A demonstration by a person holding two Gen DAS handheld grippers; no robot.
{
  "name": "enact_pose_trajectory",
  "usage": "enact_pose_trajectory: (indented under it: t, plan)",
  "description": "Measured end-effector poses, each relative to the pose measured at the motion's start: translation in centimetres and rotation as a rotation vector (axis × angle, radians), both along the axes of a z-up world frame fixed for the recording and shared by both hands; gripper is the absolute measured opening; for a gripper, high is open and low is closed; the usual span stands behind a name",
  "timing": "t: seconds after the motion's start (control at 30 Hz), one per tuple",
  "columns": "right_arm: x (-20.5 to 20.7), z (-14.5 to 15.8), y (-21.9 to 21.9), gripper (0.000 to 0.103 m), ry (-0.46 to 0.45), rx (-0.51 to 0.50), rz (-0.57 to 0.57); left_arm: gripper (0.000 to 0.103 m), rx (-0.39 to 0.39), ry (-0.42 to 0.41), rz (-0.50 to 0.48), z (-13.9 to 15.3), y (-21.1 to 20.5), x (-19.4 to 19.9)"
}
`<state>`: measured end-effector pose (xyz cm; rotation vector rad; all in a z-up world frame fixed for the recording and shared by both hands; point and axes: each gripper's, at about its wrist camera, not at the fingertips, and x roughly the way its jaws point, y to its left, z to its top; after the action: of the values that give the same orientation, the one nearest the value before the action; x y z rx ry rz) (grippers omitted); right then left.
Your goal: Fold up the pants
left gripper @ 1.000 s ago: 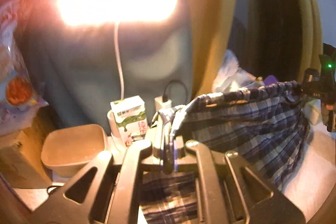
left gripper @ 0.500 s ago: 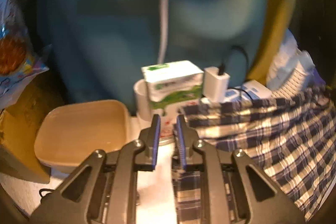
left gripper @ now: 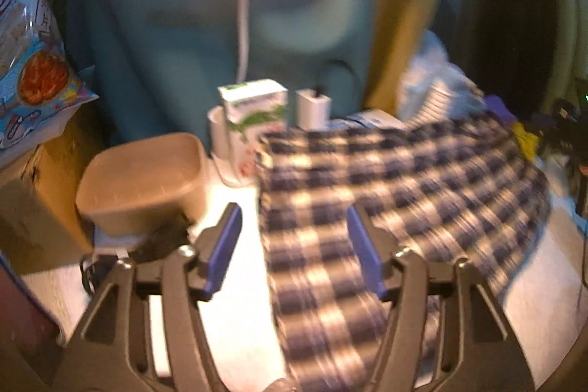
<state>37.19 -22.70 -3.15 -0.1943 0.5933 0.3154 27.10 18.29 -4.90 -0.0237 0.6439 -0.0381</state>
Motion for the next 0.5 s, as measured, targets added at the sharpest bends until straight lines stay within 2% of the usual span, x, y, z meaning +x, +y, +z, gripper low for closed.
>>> enact_pose_trajectory:
  t: [0.13, 0.33, 0.5]
  plan:
    - [-3.0, 0.0, -1.3, 0.076, 0.006, 0.024, 0.001, 0.066, 0.004, 0.015, -0.084, -0.7, -3.2, -3.9]
    - [-7.2, -2.2, -2.0, 0.076, 0.062, 0.036, 0.011, 0.067, -0.019, 0.037, -0.163, -2.2, -8.3, -8.4]
    - [-9.0, -4.1, -2.7, 0.076, 0.109, 0.061, -0.007, 0.067, 0.040, 0.029, -0.253, -2.8, -12.8, -9.7]
